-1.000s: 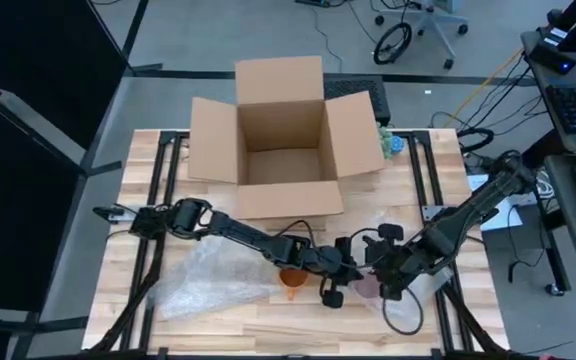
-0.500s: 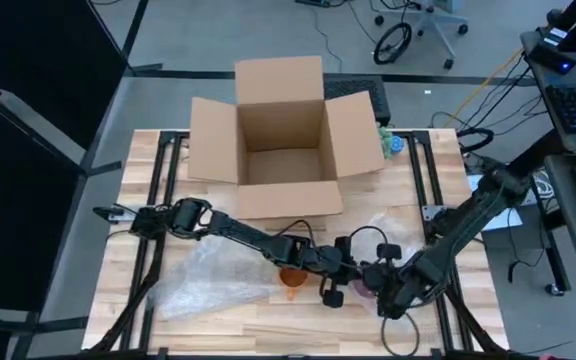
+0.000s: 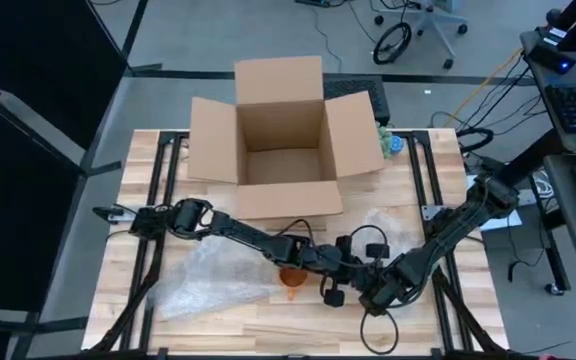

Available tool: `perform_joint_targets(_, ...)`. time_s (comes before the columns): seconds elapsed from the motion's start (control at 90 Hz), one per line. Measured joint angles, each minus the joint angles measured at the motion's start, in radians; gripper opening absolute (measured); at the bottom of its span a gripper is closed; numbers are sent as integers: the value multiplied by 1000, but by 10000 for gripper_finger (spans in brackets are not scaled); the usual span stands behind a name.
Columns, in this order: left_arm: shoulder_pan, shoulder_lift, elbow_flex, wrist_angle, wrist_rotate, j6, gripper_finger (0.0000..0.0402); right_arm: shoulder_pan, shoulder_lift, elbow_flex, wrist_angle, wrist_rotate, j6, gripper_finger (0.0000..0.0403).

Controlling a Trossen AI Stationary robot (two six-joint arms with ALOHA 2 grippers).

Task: Wrap mug
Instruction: Wrap the pink mug with the transparent bubble wrap

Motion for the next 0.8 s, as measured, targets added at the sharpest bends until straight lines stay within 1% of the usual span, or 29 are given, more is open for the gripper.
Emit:
perform_joint_targets(0.222, 6, 11, 4, -11, 12, -2, 0, -1, -59, 40, -28, -35, 38, 39)
perform_joint_targets(0.322, 8, 11, 4, -2, 16, -3, 0, 5, -92, 55, -37, -65, 45, 50)
perform_joint_targets(0.422, 11, 13, 1, -2, 11, -1, 0, 12, -136, 76, -33, -54, 63, 77)
perform_joint_targets(0.544, 11, 13, 5, -10, 7, -4, 0, 7, -196, 76, -34, -57, 89, 123)
perform_joint_targets(0.678, 11, 13, 5, -7, 1, -4, 0, -1, -320, 78, -69, -73, 148, 170)
perform_joint_targets(0.722, 11, 13, 5, -7, 0, -4, 0, -1, -355, 78, -111, -49, 181, 180)
perform_joint_targets(0.8, 11, 13, 5, -8, 0, -5, 0, -2, -400, 76, -209, 43, 258, 189)
